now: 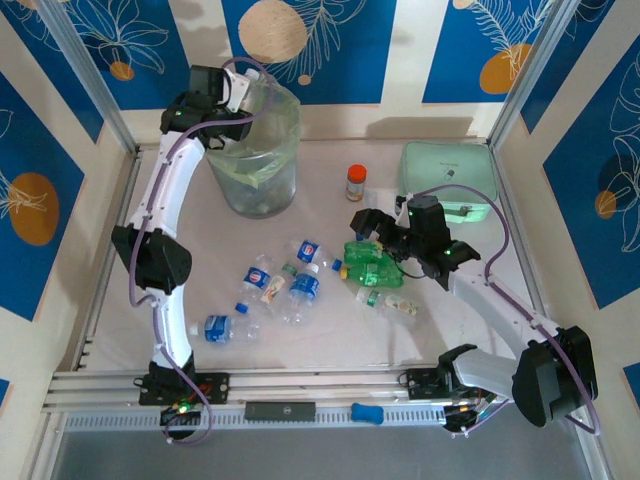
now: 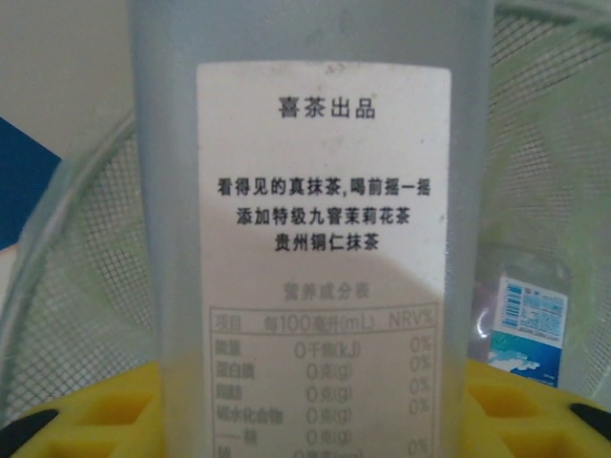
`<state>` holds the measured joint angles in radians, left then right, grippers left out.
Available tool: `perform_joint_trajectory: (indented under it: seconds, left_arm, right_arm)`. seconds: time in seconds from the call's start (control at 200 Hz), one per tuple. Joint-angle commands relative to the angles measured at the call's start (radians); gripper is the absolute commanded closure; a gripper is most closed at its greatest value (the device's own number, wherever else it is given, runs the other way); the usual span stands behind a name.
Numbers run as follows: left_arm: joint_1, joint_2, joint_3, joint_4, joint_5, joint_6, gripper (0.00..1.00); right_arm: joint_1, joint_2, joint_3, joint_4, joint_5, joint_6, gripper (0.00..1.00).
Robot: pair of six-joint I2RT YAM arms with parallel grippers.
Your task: Put the plastic bottles in the bin
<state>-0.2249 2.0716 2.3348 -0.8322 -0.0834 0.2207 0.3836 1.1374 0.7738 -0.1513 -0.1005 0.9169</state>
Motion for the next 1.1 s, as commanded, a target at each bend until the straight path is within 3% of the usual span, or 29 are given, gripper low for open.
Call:
perform_joint_trajectory:
  seconds: [0.0,0.28,0.46,0.585,0.82,1.095]
  left_arm:
    - [-0.004,0.004,0.003,-0.008,-0.029,0.029,0.44]
    - [-0.024,-0.031,0.003,-0.002,-0.054,0.017,0.13]
    - [-0.048,-0.102,0.002,0.000,-0.039,-0.014,0.00]
    - [-0.081,-0.185,-0.050,0.019,-0.001,-0.065,0.01]
    - [-0.154,-0.487,-0.534,0.340,0.118,-0.217,0.01]
    - [-0.161,-0.769,-1.112,0.796,0.335,-0.572,0.01]
  right_arm:
    - [-0.006,-0.028,-0.015,-0.024,0.011,-0.002,0.01]
    - [-0.006,-0.041,-0.026,-0.024,0.015,0.002,0.01]
    - [-0.005,-0.035,-0.031,-0.015,0.012,0.008,0.01]
    - [-0.005,-0.020,-0.027,-0.009,0.010,0.008,0.01]
    - [-0.002,0.017,0.015,-0.066,-0.001,-0.021,0.01]
    - [0.007,0.051,0.075,-0.238,0.002,-0.089,0.00]
